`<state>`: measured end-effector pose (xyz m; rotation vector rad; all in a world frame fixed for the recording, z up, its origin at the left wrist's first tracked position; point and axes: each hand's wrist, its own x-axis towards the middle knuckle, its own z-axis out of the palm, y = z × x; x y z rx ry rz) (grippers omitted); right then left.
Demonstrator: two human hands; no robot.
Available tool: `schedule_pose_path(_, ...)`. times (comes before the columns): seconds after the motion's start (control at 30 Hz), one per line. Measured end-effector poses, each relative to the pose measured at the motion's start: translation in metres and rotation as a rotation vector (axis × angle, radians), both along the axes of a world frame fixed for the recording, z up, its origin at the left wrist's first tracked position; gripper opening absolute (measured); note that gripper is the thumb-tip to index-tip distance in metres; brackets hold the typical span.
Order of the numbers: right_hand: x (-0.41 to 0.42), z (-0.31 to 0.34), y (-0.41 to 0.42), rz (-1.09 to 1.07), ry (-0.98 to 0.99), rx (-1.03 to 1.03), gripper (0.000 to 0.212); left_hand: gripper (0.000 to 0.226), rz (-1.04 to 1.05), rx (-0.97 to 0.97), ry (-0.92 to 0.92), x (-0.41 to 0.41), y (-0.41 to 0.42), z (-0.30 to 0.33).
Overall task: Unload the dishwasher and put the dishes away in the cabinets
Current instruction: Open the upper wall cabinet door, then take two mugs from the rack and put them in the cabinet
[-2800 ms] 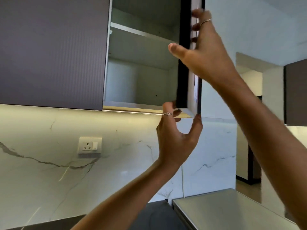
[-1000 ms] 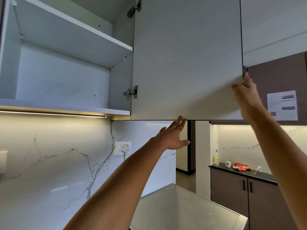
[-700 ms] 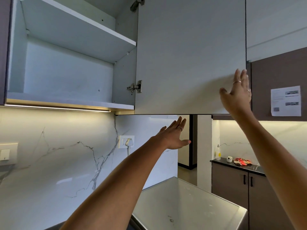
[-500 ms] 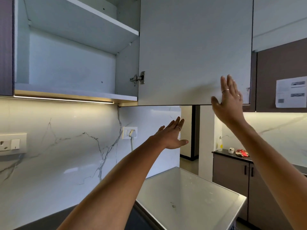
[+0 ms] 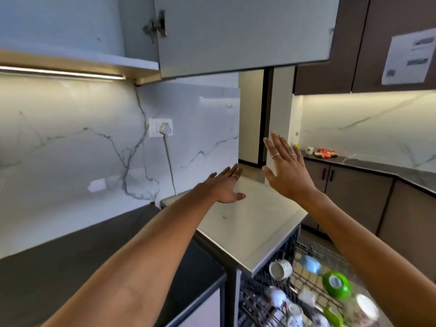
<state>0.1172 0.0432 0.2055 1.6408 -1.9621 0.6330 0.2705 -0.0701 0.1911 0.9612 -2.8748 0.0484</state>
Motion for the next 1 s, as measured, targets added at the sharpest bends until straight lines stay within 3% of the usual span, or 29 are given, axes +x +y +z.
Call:
schedule_pose_path(0.2,-0.064,-0.062,0.028,-0.029,-0.061,0.217,0.075,0.084,-0.018,0.075,-0.101,-0.059,0.026,-0.056)
schedule_pose_path(0.57,-0.187,-0.194,0.119,-0.095,-0.256,0.556,0.075,0.079,-0.218,0.096,-0.457,-0.204,0.111,-0.193)
schedule_pose_path(0.83,-0.246,-0.259,0.147,-0.123,-0.341,0.742,0.073,0.073,-0.197,0.189,-0.515,-0.225,0.134,-0.245)
schedule_pose_path(1.0,-0.261,-0.284,0.136,-0.190,-0.678,0.690,0.072,0.067,-0.036,0.390,-0.524,-0.208,0.120,-0.269)
